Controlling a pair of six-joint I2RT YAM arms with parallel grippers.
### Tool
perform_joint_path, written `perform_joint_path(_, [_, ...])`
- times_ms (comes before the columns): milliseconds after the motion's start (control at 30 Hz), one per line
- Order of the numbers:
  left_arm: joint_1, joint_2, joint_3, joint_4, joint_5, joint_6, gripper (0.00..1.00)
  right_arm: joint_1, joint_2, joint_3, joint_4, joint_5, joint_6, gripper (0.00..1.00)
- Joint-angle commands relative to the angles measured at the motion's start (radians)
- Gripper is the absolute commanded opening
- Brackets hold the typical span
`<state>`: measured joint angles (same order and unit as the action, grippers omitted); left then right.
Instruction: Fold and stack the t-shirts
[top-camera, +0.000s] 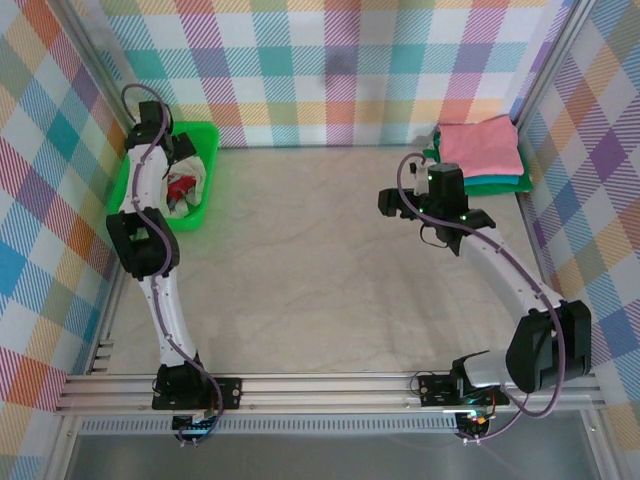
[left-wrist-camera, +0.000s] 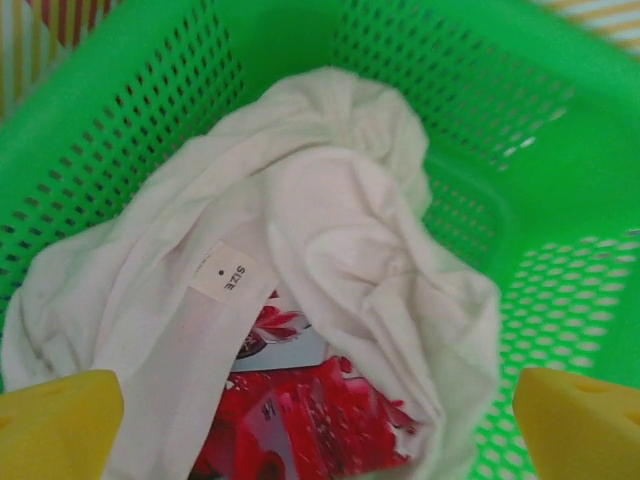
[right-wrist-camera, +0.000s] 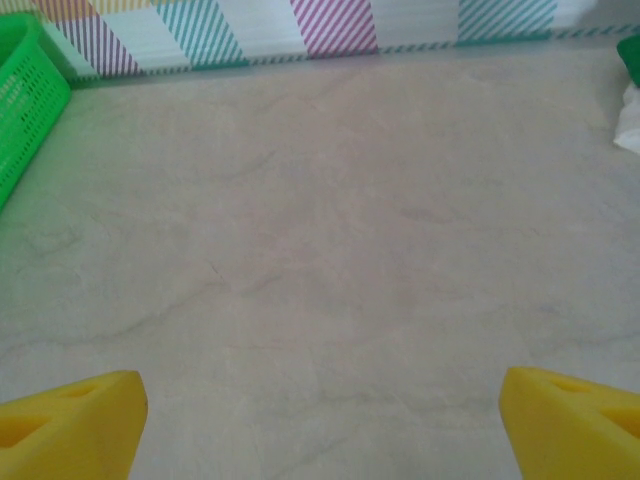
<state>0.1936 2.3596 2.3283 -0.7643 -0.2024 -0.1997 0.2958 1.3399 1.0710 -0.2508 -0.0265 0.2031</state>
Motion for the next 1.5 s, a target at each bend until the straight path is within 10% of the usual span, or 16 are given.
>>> perform_joint_path(0, [0.026, 0.083, 0.079, -0.078, 0.012, -0.017, 1.00, 0.008, -0.055, -0.022, -0.025, 0.000, 0.009, 0.91])
perform_joint_path(333, [0.054, 0.278, 0.190, -0.016, 0.088, -0.052, 0.95, 0.015, -0.087, 0.002, -0.026, -0.057, 0.030, 0.92])
perform_joint_path(733, [0.076, 0.254, 0.213, 0.010, 0.189, -0.068, 0.00, 0.024, -0.079, 0.054, -0.033, -0.066, 0.055, 0.91])
perform_joint_path(1167, [0.029, -0.252, 0.218, 0.118, 0.245, -0.129, 0.00, 0.023, -0.092, 0.079, 0.020, -0.049, 0.030, 0.93])
perform_joint_path(1467, [-0.235, -0.560, 0.220, 0.079, 0.293, -0.025, 0.00, 0.024, -0.119, 0.089, 0.067, -0.004, 0.048, 0.93])
